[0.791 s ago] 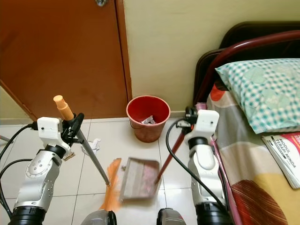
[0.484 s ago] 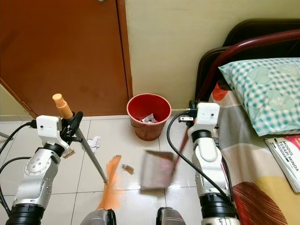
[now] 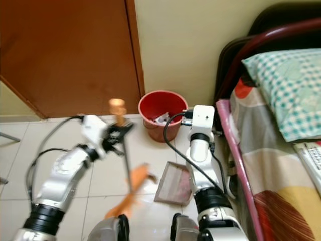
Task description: Sweep floor
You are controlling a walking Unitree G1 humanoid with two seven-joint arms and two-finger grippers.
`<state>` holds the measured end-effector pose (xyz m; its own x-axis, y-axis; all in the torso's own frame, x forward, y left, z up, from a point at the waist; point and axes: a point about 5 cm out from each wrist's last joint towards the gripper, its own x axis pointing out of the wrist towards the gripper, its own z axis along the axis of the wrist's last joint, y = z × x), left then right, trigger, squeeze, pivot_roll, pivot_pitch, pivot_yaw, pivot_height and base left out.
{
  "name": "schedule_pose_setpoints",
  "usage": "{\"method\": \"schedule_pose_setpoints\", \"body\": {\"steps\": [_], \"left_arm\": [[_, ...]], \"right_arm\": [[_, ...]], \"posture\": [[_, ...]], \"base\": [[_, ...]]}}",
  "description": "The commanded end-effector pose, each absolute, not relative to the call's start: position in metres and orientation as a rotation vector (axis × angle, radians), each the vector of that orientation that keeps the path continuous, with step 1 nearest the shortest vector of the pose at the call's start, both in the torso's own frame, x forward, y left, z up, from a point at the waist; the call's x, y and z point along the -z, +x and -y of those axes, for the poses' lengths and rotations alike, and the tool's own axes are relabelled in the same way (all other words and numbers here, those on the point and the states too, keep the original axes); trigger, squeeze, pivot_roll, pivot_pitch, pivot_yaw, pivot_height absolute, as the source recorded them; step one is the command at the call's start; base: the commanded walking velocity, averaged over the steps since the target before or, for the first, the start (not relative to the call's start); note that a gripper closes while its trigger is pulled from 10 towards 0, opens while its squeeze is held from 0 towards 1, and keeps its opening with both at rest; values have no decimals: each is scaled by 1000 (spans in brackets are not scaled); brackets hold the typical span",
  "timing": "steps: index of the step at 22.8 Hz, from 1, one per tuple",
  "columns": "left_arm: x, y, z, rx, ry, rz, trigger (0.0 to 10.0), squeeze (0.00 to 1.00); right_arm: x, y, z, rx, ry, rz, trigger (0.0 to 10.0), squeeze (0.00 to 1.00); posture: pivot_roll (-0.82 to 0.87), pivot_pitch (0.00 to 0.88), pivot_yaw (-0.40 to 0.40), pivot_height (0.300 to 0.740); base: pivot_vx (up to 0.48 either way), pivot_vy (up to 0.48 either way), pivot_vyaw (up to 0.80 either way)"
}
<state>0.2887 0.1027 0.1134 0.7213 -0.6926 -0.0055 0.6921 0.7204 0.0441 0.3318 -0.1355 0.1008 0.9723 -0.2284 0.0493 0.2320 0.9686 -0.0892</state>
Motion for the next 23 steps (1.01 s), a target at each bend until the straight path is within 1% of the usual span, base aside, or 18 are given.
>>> {"method": "schedule_pose_setpoints", "body": {"steps": [1, 3, 4, 5, 6, 7, 8, 9, 12, 13, 16, 18, 19, 20, 23], "left_arm": [[-117, 280, -86, 858, -58, 11, 10000, 0], [-133, 279, -73, 881, -165, 44, 10000, 0], [-145, 283, -71, 859, -218, 75, 10000, 0], [-148, 289, -75, 814, -227, 91, 10000, 0], [-150, 299, -90, 708, -208, 120, 10000, 0], [-151, 305, -102, 640, -204, 131, 10000, 0], [-151, 312, -122, 534, -177, 137, 10000, 0], [-151, 314, -136, 477, -155, 143, 10000, 0], [-145, 310, -197, 238, -24, 157, 10000, 0], [-143, 303, -215, 169, 2, 157, 10000, 0], [-132, 299, -229, 112, 30, 131, 10000, 0], [-118, 298, -230, 89, 34, 100, 10000, 0], [-106, 296, -226, 85, 41, 64, 10000, 0], [-101, 295, -224, 88, 44, 48, 10000, 0], [-87, 292, -232, -18, 120, 1, 10000, 0]], "right_arm": [[-97, 331, 133, 231, -96, 25, 10000, 0], [-97, 330, 128, 207, -93, 33, 10000, 0], [-97, 331, 125, 193, -78, 37, 10000, 0], [-97, 331, 124, 182, -68, 40, 10000, 0], [-98, 331, 125, 169, -50, 40, 10000, 0], [-98, 331, 125, 160, -45, 38, 10000, 0], [-99, 329, 129, 146, -42, 47, 10000, 0], [-99, 327, 132, 139, -42, 52, 10000, 0], [-100, 318, 152, 116, -51, 72, 10000, 0], [-101, 314, 160, 115, -52, 80, 10000, 0], [-105, 313, 164, 93, -9, 96, 10000, 0], [-124, 318, 159, 51, 44, 155, 10000, 0], [-143, 321, 154, 5, 95, 211, 10000, 0], [-151, 322, 152, -11, 111, 234, 10000, 0], [-183, 328, 143, -62, 237, 298, 10000, 0]], "posture": [[45, 254, 36, 740], [42, 261, 36, 740], [41, 260, 33, 740], [41, 259, 31, 740], [28, 253, 22, 740], [23, 250, 18, 740], [13, 235, 5, 740], [7, 226, -1, 740], [-4, 180, -9, 740], [-4, 164, -8, 740], [0, 123, -9, 740], [-4, 99, -8, 740], [-7, 92, -6, 740], [-9, 87, -6, 740], [-17, 80, -6, 740]], "base": [[0, 0, 0], [0, 0, 0], [0, 0, 0], [0, 0, 0], [0, 0, 0], [0, 0, 0], [0, 0, 0], [0, 0, 0], [0, 0, 0], [0, 0, 0], [0, 0, 0], [0, 0, 0], [0, 0, 0], [0, 0, 0], [0, 0, 0]]}}
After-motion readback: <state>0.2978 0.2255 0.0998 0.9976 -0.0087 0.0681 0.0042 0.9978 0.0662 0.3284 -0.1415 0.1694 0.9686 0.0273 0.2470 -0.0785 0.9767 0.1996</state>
